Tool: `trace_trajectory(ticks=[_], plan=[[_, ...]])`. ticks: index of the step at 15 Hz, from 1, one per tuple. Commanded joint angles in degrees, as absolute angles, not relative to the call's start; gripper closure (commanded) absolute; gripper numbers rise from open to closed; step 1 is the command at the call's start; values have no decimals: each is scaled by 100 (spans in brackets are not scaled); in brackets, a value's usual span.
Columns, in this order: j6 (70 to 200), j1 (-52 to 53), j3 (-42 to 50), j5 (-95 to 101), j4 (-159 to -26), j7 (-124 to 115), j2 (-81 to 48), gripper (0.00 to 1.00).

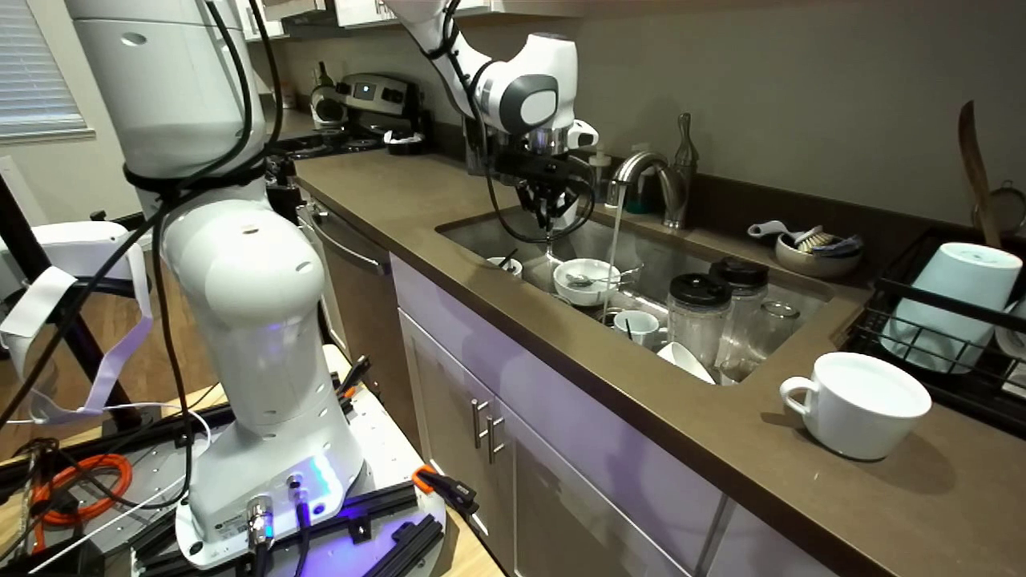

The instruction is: Pick the mug on the left side of the counter, put some water in it and place it next to the white mug on the right

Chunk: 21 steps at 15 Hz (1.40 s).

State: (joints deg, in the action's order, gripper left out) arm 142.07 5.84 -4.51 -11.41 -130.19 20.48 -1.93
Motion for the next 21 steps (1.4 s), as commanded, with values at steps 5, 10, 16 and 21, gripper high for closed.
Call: trace_trajectory(ticks=[5, 10, 16, 21], plan=[[14315, 574, -505, -766, -13899, 721, 511, 95], [14276, 512, -509, -327, -14350, -60, 910, 95], [14181, 358, -385, 154, -14171, -221, 948, 95], [14099, 202, -211, 264, -13726, -52, 683, 95]])
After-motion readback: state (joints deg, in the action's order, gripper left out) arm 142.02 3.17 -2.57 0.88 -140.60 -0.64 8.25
